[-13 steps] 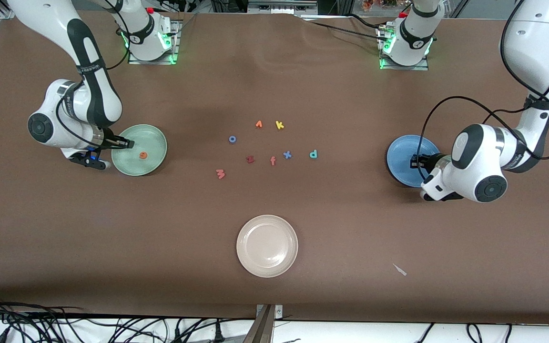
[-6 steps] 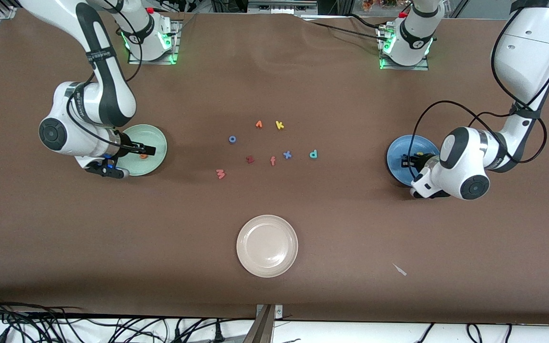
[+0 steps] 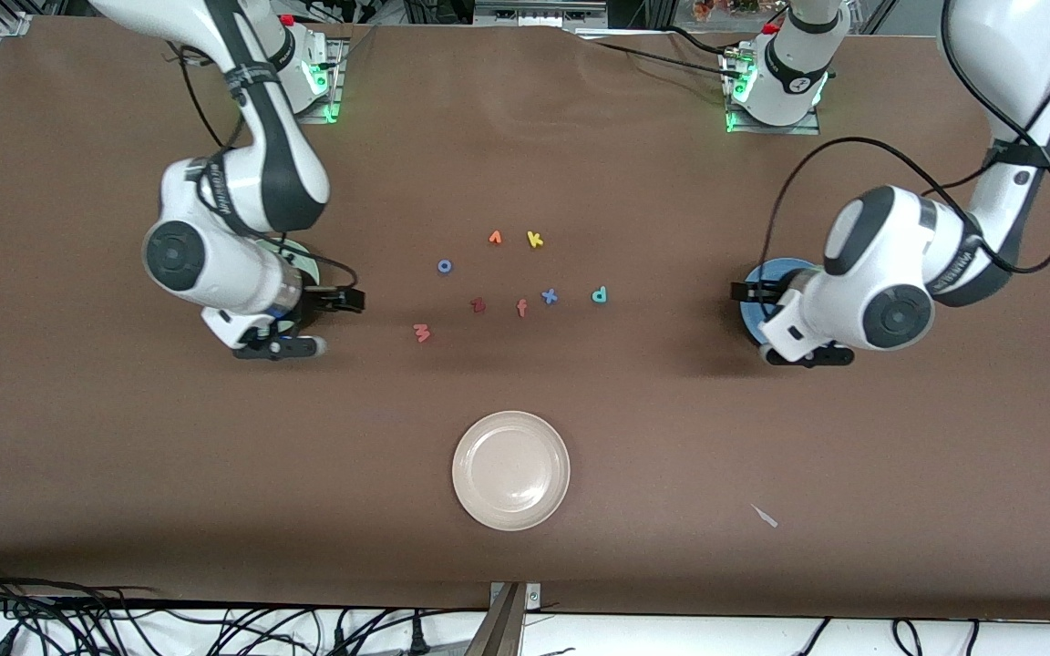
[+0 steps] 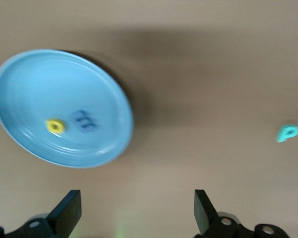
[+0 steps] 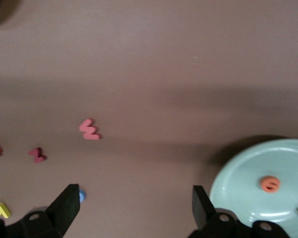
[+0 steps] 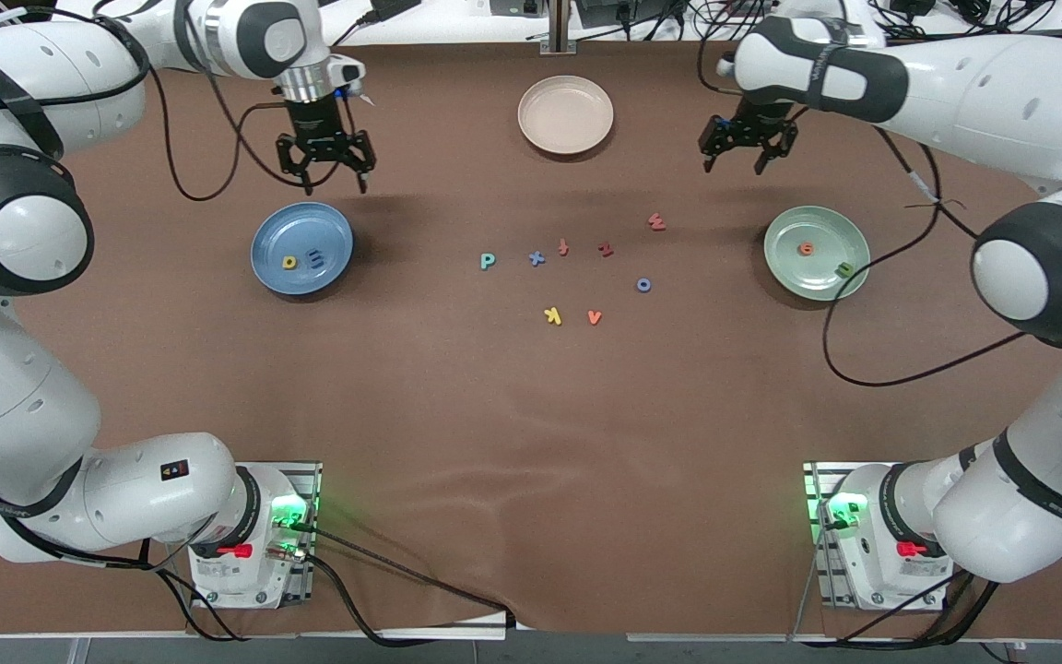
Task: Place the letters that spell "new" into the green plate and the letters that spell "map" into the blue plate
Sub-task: 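Grasp the pink m with the right gripper while the left gripper grasps P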
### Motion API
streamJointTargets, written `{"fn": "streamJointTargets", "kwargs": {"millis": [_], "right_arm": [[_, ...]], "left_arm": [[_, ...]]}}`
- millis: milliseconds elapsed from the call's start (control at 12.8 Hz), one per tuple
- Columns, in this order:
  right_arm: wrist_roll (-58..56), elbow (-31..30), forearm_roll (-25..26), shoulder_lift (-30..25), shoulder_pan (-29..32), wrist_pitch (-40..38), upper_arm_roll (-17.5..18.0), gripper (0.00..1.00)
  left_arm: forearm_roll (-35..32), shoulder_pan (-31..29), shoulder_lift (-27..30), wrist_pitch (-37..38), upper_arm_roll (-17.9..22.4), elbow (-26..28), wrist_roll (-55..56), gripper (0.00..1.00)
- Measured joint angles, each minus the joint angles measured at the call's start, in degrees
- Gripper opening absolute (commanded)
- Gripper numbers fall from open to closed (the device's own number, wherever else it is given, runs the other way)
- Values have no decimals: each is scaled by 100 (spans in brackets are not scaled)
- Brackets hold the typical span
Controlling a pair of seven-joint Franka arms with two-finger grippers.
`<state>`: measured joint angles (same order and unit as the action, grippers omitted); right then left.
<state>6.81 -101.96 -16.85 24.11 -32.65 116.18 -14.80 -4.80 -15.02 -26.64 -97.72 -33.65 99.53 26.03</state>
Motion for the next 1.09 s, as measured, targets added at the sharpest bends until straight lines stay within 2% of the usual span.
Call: {"fn": "streamJointTargets", "kwargs": {"millis": [156,390,546,702,858,936,1092], "right_arm": [[-248,396,86,414,-46,-90,99,100],[-661,491,186,844,-292,42,170,100],[-664,474,213,1056,-602,489,180,97],[-663,322,220,1212,-858,937,182,80],[-663,-17,223,1279,-1037,1586,181,75],[-663,-160,224,1295,-1086,1905,181,57],[-664,-287,232,1314,-1107,2200,180,35]], "left_arm": [[205,140,-89,-606,-221,87,857,93],[247,769,-532,-1802,-260,191,1579,93],[-2,1288,-911,-2591,-221,304,2117,92],[-214,1590,-1184,-3077,-208,403,2480,88],[-285,1777,-1317,-3269,-149,455,2587,88],[-438,1821,-1348,-3379,-123,505,2691,88],[-847,1852,-1377,-3531,-97,602,2966,88]]}}
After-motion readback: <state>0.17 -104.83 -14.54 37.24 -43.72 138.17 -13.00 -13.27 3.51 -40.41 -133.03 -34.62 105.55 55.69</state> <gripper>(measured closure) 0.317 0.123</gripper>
